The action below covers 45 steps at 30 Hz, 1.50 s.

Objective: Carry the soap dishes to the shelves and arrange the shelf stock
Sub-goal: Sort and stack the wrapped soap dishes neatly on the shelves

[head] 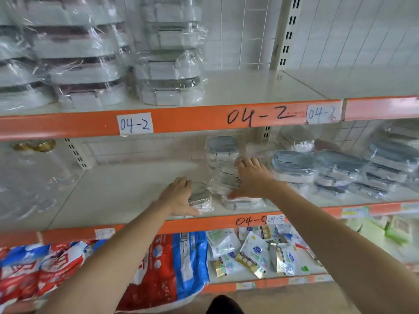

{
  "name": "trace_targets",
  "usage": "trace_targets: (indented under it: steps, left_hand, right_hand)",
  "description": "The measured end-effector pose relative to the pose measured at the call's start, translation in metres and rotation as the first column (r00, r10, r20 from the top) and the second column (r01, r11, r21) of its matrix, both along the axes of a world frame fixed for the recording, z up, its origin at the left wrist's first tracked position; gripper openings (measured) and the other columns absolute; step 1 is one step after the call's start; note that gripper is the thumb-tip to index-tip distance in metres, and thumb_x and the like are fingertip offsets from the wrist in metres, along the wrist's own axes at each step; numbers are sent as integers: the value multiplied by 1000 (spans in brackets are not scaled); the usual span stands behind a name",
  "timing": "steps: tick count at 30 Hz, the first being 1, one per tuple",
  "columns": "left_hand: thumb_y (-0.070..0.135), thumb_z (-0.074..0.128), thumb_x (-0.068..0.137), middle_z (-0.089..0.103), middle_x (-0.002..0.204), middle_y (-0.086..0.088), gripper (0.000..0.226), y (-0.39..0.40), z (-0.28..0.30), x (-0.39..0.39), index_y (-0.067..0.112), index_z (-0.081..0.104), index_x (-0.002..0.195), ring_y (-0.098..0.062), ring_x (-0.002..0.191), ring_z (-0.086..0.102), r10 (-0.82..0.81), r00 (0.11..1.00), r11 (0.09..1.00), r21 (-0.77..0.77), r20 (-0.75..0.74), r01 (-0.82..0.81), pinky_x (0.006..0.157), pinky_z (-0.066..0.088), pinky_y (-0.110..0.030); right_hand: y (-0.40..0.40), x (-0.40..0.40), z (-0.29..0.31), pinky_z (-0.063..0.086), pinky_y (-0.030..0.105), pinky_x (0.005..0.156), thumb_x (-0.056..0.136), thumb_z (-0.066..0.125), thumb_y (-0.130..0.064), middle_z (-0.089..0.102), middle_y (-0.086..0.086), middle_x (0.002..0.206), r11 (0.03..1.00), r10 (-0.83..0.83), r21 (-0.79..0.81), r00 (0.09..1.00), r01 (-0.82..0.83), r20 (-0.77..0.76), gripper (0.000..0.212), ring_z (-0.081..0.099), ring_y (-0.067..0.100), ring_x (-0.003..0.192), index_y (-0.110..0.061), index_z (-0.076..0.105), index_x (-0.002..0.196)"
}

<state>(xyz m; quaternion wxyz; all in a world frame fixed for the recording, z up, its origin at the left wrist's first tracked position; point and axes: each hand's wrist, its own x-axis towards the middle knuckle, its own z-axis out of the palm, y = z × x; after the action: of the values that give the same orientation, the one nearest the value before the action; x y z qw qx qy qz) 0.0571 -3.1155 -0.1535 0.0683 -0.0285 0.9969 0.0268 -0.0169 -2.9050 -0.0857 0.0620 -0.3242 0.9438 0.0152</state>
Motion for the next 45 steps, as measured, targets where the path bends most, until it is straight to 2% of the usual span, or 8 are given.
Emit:
trace_targets:
  steps: [8, 13, 17, 25, 30, 33, 40, 45]
  left_hand:
    - [63, 74, 66, 35, 142, -7, 111, 29, 93, 83, 8, 26, 149, -21, 132, 31, -151, 970, 989, 37, 189, 146, 112, 29, -31]
    - [65, 73, 67, 37, 140, -5, 108, 47, 153, 129, 10, 28, 148, -19, 129, 33, -172, 969, 985, 55, 179, 164, 110, 31, -30]
    - [62, 73, 70, 35, 142, -4, 106, 47, 198, 153, 11, 24, 150, -18, 131, 31, -143, 986, 987, 86, 83, 136, 110, 28, -28]
    - [59, 74, 71, 27, 152, -2, 104, 11, 277, 158, 16, 24, 150, -18, 139, 24, -74, 995, 991, 107, -73, 82, 113, 22, -28]
    - [59, 78, 67, 38, 136, 5, 100, -17, 314, 153, 20, 32, 147, -14, 130, 34, -20, 991, 992, 117, -130, 36, 108, 30, -26]
    - [60, 78, 65, 36, 138, 5, 105, -37, 336, 146, 20, 30, 148, -14, 132, 33, 17, 985, 996, 91, -173, -1, 110, 31, -29]
    - [68, 73, 65, 33, 143, 4, 110, -65, 376, 122, 18, 25, 151, -15, 134, 32, 70, 981, 997, -13, -183, -74, 112, 31, -35]
    - [65, 73, 68, 30, 147, 3, 109, -70, 396, 105, 17, 23, 151, -16, 135, 31, 81, 974, 996, -25, -210, -88, 112, 30, -31]
  right_hand:
    - [36, 96, 62, 18, 46, 115, 65, 64, -75, 24, 16, 149, 997, -79, 11, 986, 78, 144, 112, 17, 33, 140, -5, 24, 142]
    - [50, 142, 120, 20, 44, 114, 64, 65, -75, 28, 14, 147, 997, -70, 2, 988, 71, 140, 113, 23, 31, 138, -5, 24, 143]
    - [46, 151, 169, 19, 46, 116, 66, 67, -71, 23, 14, 150, 999, -33, -10, 995, 34, 94, 113, 19, 32, 140, -4, 21, 145]
    - [8, 132, 245, 29, 47, 105, 67, 66, -70, 34, 10, 136, 982, -11, -186, 998, -1, -63, 100, 31, 27, 128, -9, 32, 138]
    - [-25, 95, 276, 34, 48, 103, 68, 71, -64, 31, 11, 136, 970, -4, -244, 997, -16, -81, 98, 27, 28, 130, -8, 33, 138]
    - [-50, 66, 295, 33, 47, 106, 67, 71, -64, 29, 11, 138, 969, 25, -243, 992, -55, -125, 101, 26, 29, 132, -9, 31, 141]
    - [-106, 15, 304, 32, 44, 101, 66, 73, -63, 35, 6, 137, 959, 130, -233, 981, -161, -144, 95, 30, 26, 127, -14, 36, 140]
    - [-133, -11, 297, 30, 46, 104, 66, 73, -63, 36, 3, 139, 948, 159, -255, 978, -189, -131, 95, 30, 24, 131, -13, 34, 137]
